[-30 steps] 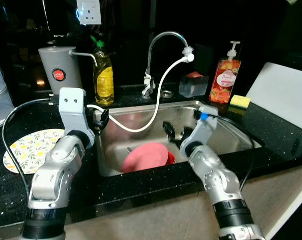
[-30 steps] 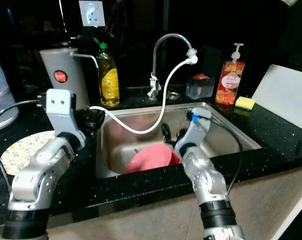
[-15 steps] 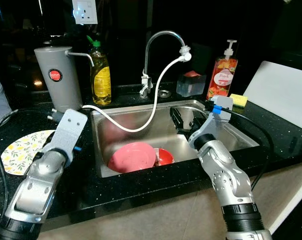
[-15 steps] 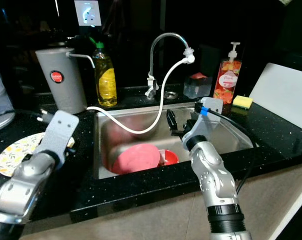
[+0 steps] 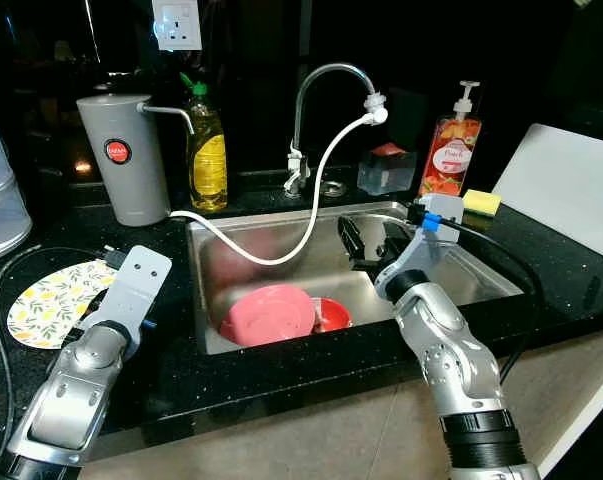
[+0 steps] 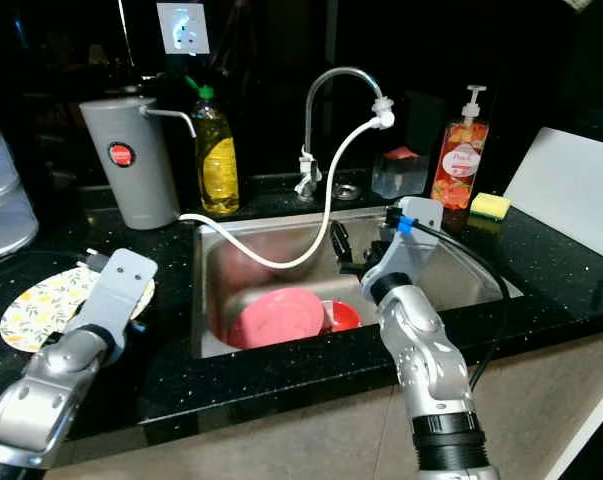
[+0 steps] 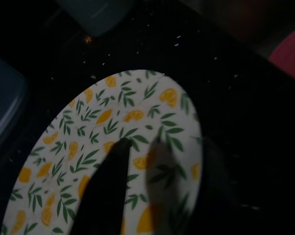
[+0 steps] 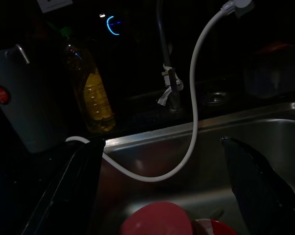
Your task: Kitchen organization
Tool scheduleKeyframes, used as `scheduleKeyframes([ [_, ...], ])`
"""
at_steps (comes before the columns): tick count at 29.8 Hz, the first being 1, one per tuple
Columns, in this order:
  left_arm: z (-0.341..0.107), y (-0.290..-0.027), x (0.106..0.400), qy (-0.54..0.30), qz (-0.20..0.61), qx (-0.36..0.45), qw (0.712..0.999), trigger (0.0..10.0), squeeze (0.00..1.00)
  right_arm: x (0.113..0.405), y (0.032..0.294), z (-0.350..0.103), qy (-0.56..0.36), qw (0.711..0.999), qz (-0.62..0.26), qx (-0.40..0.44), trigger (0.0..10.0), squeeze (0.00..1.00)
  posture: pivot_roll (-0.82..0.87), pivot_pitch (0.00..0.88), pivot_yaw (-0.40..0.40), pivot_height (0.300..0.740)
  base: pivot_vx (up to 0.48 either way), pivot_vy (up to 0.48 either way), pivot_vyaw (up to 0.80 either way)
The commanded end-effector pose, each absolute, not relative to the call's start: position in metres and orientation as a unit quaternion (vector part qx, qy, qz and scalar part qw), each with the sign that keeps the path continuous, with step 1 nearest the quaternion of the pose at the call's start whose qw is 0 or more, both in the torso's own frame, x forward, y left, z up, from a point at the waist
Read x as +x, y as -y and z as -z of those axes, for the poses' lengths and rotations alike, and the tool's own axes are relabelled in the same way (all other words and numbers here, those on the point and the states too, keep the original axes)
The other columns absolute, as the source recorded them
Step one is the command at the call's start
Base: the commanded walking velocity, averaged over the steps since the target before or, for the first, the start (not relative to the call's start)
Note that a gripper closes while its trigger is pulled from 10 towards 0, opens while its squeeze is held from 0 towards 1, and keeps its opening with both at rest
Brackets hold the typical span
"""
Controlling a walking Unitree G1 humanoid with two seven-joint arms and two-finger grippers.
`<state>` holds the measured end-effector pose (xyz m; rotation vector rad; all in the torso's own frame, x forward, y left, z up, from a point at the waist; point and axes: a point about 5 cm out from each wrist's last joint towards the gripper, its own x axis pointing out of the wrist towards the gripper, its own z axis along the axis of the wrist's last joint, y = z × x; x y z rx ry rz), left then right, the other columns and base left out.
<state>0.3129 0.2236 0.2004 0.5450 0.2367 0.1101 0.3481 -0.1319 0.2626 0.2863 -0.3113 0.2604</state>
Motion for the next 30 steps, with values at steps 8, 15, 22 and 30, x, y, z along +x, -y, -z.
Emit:
scheduleKeyframes([
  [8,-0.186,-0.238,0.31,-0.14,-0.074,0.331,0.93,0.0,0.0,0.348,0.132,-0.262,0.151,0.969,-0.13,0.143,10.0,0.0,0.0,0.033,-0.003,0.74,0.0,0.0,0.0],
  [15,-0.19,-0.234,0.311,-0.109,-0.07,0.386,0.914,0.0,0.0,0.348,0.133,-0.262,0.151,0.97,-0.127,0.143,10.0,0.0,0.0,0.036,-0.005,0.74,0.0,0.0,0.0],
  [22,-0.199,-0.231,0.314,-0.073,-0.082,0.404,0.908,0.0,0.0,0.348,0.135,-0.262,0.151,0.97,-0.125,0.145,10.0,0.0,-0.01,0.038,-0.011,0.74,0.0,0.0,0.0],
  [30,-0.244,-0.213,0.317,0.074,-0.094,0.445,0.888,10.0,0.0,0.347,0.134,-0.265,0.155,0.969,-0.126,0.149,10.0,0.0,-0.02,0.039,-0.016,0.74,0.0,0.0,0.0],
])
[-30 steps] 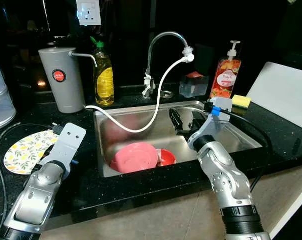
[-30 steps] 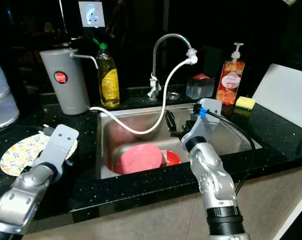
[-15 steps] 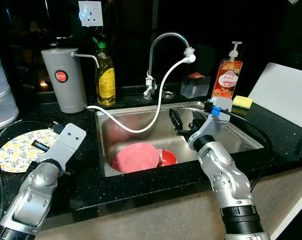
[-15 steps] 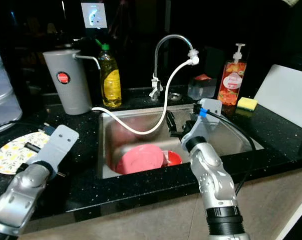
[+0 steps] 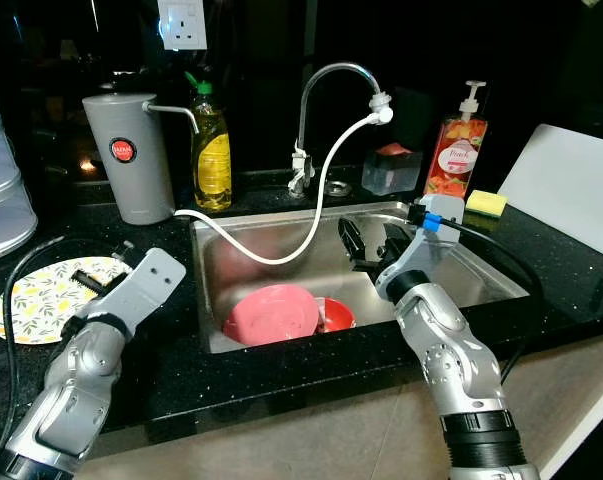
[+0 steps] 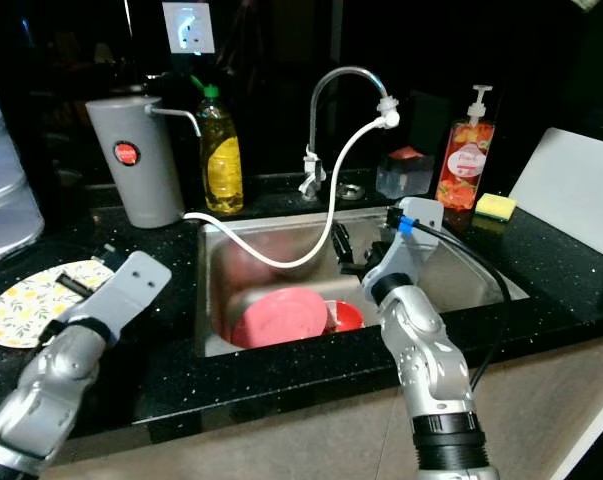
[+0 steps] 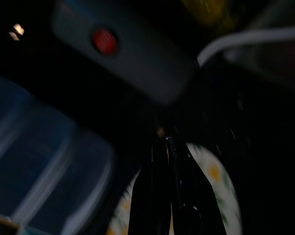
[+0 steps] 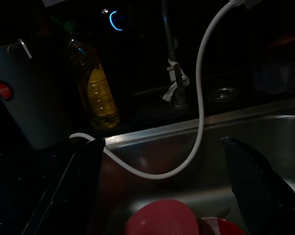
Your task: Kitchen organization
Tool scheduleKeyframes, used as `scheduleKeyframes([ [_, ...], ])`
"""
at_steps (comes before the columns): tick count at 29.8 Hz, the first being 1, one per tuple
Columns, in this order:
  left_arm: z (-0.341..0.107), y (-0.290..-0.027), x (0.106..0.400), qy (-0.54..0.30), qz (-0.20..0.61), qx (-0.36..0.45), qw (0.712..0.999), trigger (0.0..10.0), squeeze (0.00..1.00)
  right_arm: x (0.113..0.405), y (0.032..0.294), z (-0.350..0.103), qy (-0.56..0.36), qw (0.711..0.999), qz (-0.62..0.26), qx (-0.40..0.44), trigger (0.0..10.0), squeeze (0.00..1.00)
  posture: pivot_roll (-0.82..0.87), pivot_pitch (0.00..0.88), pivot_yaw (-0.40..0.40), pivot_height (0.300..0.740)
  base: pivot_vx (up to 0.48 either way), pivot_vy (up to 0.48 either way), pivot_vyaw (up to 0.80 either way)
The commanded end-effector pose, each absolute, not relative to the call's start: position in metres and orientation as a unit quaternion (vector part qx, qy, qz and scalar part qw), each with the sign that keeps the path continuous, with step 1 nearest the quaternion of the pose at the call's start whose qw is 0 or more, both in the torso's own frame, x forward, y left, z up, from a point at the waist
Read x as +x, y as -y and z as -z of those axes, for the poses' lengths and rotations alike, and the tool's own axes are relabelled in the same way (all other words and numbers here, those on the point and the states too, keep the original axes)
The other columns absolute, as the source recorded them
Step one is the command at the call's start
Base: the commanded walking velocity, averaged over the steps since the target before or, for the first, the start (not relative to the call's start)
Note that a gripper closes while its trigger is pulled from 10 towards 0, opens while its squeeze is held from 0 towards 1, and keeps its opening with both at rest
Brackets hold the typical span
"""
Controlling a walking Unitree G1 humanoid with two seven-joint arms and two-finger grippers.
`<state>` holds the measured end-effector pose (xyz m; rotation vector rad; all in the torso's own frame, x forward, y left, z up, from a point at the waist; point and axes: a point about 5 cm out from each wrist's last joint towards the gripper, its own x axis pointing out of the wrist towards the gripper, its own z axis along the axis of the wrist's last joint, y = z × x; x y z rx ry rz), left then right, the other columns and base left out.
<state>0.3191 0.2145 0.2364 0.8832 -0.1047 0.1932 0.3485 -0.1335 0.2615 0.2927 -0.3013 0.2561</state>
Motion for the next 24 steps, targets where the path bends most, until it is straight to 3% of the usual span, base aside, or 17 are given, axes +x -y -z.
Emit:
scheduleKeyframes([
  [1,-0.251,-0.209,0.318,0.096,-0.091,0.451,0.883,10.0,0.0,0.347,0.134,-0.266,0.156,0.968,-0.126,0.15,10.0,0.0,-0.02,0.038,-0.014,0.74,0.0,0.0,0.0],
  [7,-0.26,-0.203,0.319,0.118,-0.082,0.457,0.878,10.0,0.0,0.346,0.135,-0.268,0.159,0.968,-0.124,0.151,10.0,0.0,-0.02,0.037,-0.009,0.74,0.0,0.0,0.0],
  [8,-0.263,-0.206,0.321,0.099,-0.093,0.369,0.919,10.0,0.0,0.346,0.135,-0.268,0.16,0.968,-0.124,0.151,10.0,0.0,-0.02,0.038,-0.008,0.74,0.0,0.0,0.0],
  [9,-0.265,-0.21,0.322,0.089,-0.105,0.327,0.935,10.0,0.0,0.346,0.136,-0.268,0.159,0.968,-0.123,0.151,10.0,0.0,-0.02,0.039,-0.007,0.74,0.0,0.0,0.0],
  [11,-0.266,-0.214,0.323,0.081,-0.117,0.292,0.946,10.0,0.0,0.346,0.136,-0.268,0.16,0.968,-0.123,0.151,10.0,0.0,-0.02,0.039,-0.007,0.74,0.0,0.0,0.0],
  [13,-0.265,-0.226,0.324,0.055,-0.159,0.17,0.971,10.0,0.0,0.346,0.136,-0.268,0.159,0.968,-0.124,0.15,10.0,0.0,-0.02,0.038,-0.008,0.74,0.0,0.0,0.0],
  [14,-0.265,-0.226,0.324,0.055,-0.159,0.17,0.971,10.0,0.0,0.346,0.136,-0.268,0.159,0.968,-0.124,0.15,10.0,0.0,-0.02,0.038,-0.008,0.74,0.0,0.0,0.0],
  [18,-0.259,-0.247,0.325,0.025,-0.215,0.037,0.976,10.0,0.0,0.346,0.136,-0.268,0.158,0.968,-0.125,0.15,10.0,0.0,-0.02,0.038,-0.008,0.74,0.0,0.0,0.0],
  [21,-0.251,-0.274,0.323,0.003,-0.282,-0.104,0.954,10.0,0.0,0.346,0.136,-0.267,0.157,0.968,-0.125,0.15,10.0,0.0,-0.02,0.038,-0.009,0.74,0.0,0.0,0.0],
  [23,-0.248,-0.282,0.321,-0.002,-0.304,-0.14,0.942,10.0,0.0,0.346,0.135,-0.267,0.156,0.968,-0.125,0.15,10.0,0.0,-0.02,0.037,-0.01,0.74,0.0,0.0,0.0],
  [24,-0.244,-0.291,0.318,-0.008,-0.33,-0.178,0.927,10.0,0.93,0.346,0.135,-0.266,0.156,0.968,-0.126,0.15,10.0,0.0,-0.02,0.037,-0.011,0.74,0.0,0.0,0.0],
])
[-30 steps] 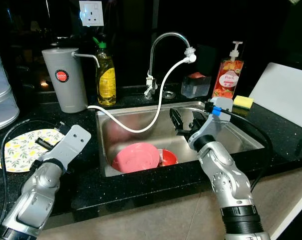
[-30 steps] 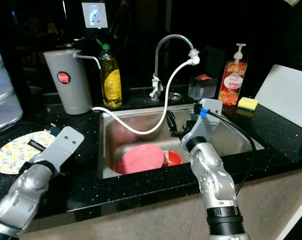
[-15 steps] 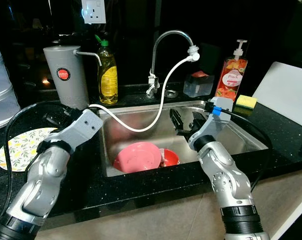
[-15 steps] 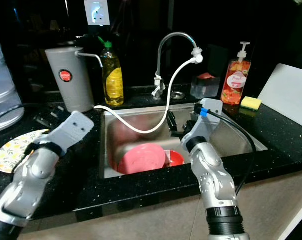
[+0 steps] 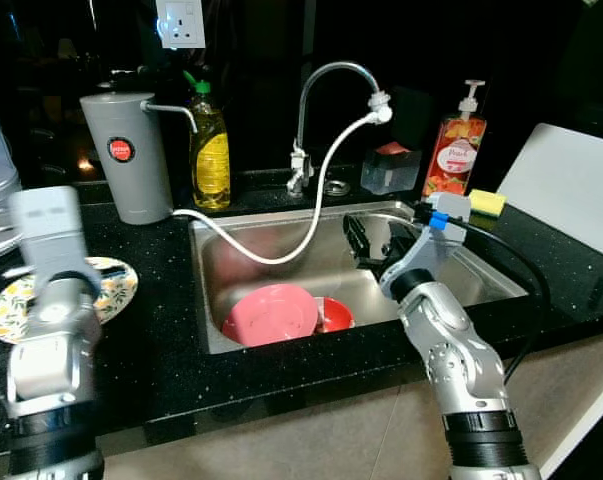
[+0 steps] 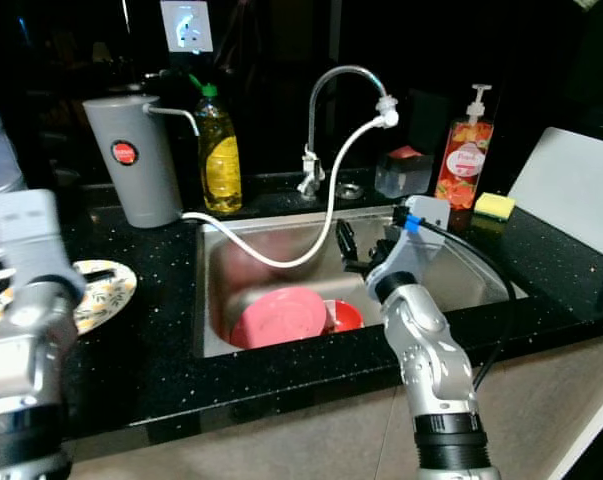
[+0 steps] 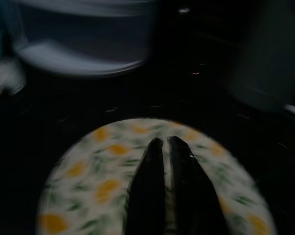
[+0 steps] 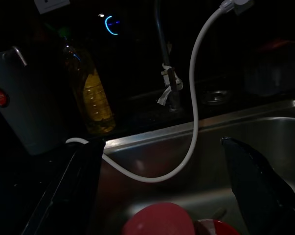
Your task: Kitchen organization
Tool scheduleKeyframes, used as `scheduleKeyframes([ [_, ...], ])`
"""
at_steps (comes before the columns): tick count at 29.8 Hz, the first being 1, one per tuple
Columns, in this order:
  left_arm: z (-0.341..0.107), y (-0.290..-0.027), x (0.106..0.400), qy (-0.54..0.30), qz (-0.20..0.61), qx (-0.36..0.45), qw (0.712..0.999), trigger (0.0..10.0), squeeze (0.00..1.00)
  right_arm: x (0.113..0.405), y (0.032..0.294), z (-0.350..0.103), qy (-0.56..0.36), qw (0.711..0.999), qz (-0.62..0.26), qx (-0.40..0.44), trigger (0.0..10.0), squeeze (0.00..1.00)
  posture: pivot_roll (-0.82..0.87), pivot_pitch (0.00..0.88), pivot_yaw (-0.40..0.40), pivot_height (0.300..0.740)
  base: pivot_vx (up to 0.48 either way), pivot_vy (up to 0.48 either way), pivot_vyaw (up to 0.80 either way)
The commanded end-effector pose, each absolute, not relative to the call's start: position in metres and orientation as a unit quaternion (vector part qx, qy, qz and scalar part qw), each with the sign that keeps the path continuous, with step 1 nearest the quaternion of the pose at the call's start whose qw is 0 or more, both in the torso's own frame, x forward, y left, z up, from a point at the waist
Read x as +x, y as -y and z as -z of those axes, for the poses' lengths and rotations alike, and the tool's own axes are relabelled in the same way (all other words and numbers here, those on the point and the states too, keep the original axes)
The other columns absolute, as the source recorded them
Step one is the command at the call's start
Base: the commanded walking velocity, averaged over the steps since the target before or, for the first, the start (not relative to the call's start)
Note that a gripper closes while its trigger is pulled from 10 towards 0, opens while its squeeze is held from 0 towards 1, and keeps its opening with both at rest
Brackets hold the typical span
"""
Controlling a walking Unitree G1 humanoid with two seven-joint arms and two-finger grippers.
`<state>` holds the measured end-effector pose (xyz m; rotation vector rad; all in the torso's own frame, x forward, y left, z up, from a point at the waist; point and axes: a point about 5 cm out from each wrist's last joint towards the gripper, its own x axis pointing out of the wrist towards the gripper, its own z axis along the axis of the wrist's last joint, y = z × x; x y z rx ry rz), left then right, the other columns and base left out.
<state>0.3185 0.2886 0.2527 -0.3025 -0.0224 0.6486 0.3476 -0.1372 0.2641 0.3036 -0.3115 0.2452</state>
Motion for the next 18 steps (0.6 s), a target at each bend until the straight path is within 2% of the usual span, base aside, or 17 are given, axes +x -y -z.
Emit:
scheduleKeyframes([
  [1,-0.241,-0.296,0.316,-0.014,-0.346,-0.203,0.916,10.0,1.0,0.347,0.135,-0.266,0.155,0.968,-0.127,0.15,10.0,0.0,-0.02,0.035,-0.011,0.74,0.0,0.0,0.0],
  [3,-0.235,-0.309,0.31,-0.016,-0.385,-0.24,0.891,10.0,1.0,0.347,0.135,-0.266,0.155,0.968,-0.128,0.15,10.0,0.0,-0.02,0.033,-0.012,0.74,0.0,0.0,0.0],
  [8,-0.233,-0.313,0.308,-0.016,-0.398,-0.254,0.882,10.0,1.0,0.347,0.134,-0.266,0.155,0.968,-0.129,0.149,10.0,0.0,-0.02,0.033,-0.012,0.74,0.0,0.0,0.0],
  [9,-0.232,-0.315,0.308,-0.008,-0.391,-0.31,0.866,10.0,1.0,0.347,0.134,-0.266,0.155,0.968,-0.13,0.149,10.0,0.0,-0.02,0.031,-0.015,0.74,0.0,0.0,0.0],
  [11,-0.235,-0.314,0.31,-0.002,-0.381,-0.333,0.862,10.0,1.0,0.347,0.134,-0.266,0.154,0.968,-0.132,0.148,10.0,0.0,-0.02,0.029,-0.017,0.74,0.0,0.0,0.0],
  [12,-0.238,-0.314,0.311,0.001,-0.379,-0.353,0.855,10.0,0.0,0.347,0.134,-0.266,0.154,0.968,-0.133,0.147,10.0,0.0,-0.02,0.027,-0.016,0.74,0.0,0.0,0.0],
  [18,-0.233,-0.31,0.314,-0.017,-0.368,-0.399,0.839,10.0,0.0,0.348,0.134,-0.266,0.155,0.968,-0.134,0.147,10.0,0.0,-0.02,0.024,-0.016,0.74,0.0,0.0,0.0],
])
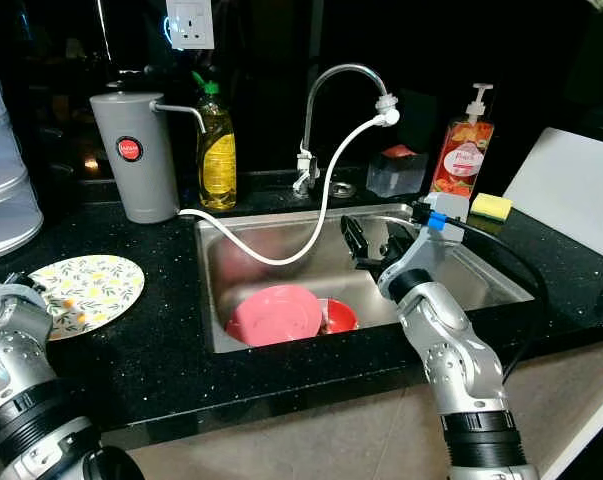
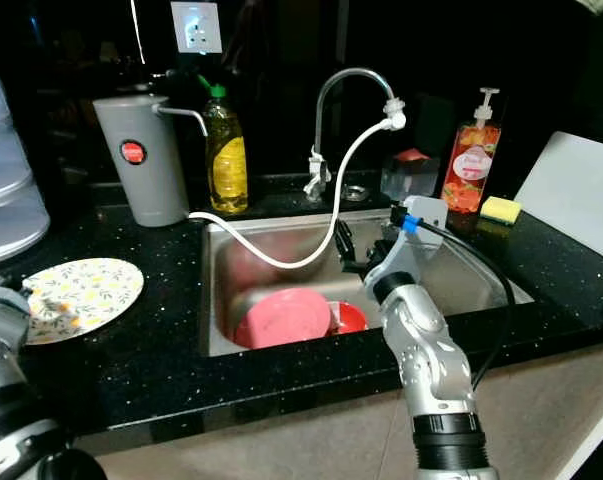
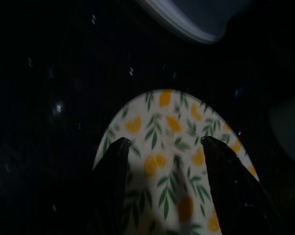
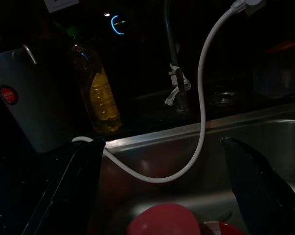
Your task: Kitchen organization
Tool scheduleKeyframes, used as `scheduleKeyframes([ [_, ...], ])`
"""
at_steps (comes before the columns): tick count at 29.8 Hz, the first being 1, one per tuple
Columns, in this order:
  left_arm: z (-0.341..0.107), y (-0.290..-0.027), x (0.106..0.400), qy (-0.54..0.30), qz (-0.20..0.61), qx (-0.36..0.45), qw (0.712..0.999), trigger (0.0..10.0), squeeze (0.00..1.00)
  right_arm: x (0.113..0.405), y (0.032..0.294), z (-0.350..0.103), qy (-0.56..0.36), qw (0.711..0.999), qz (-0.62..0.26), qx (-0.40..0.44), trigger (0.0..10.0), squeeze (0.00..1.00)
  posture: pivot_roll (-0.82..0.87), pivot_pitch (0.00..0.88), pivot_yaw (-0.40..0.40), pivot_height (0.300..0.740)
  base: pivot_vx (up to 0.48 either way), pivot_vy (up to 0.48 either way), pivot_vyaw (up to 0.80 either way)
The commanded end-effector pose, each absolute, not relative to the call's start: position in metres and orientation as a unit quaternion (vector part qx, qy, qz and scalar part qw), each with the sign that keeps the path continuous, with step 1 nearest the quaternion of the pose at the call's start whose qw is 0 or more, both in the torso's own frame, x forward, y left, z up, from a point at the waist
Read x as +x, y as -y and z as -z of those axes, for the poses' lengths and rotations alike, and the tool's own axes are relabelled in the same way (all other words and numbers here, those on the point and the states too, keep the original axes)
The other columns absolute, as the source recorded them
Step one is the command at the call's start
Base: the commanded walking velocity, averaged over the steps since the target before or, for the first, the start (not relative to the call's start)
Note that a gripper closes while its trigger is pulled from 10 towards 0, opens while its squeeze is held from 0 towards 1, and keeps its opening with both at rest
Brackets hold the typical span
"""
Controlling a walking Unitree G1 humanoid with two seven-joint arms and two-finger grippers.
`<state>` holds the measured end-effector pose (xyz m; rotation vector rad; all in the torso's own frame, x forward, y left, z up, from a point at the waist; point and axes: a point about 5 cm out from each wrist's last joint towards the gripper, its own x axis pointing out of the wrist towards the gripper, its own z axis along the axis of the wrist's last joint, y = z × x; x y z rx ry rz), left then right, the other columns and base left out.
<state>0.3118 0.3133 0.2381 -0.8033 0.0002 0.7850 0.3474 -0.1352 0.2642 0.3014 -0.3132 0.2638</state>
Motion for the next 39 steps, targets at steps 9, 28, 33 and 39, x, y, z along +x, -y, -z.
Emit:
scheduleKeyframes([
  [9,-0.239,-0.321,0.303,0.005,-0.433,-0.329,0.839,10.0,0.0,0.348,0.134,-0.266,0.154,0.968,-0.135,0.145,10.0,0.0,-0.02,0.02,-0.018,0.74,0.0,0.0,0.0],
  [28,-0.216,-0.325,0.3,-0.048,-0.445,-0.363,0.817,9.5,0.0,0.348,0.134,-0.266,0.155,0.968,-0.134,0.146,10.0,0.0,-0.02,0.027,-0.018,0.74,0.0,0.0,0.0],
  [33,-0.208,-0.321,0.301,-0.075,-0.441,-0.349,0.823,8.8,0.0,0.348,0.135,-0.266,0.155,0.968,-0.133,0.146,10.0,0.0,-0.02,0.03,-0.017,0.74,0.0,0.0,0.0],
  [39,-0.193,-0.315,0.301,-0.132,-0.432,-0.311,0.836,3.3,0.0,0.348,0.135,-0.266,0.155,0.968,-0.133,0.147,10.0,0.0,-0.02,0.031,-0.017,0.74,0.0,0.0,0.0],
])
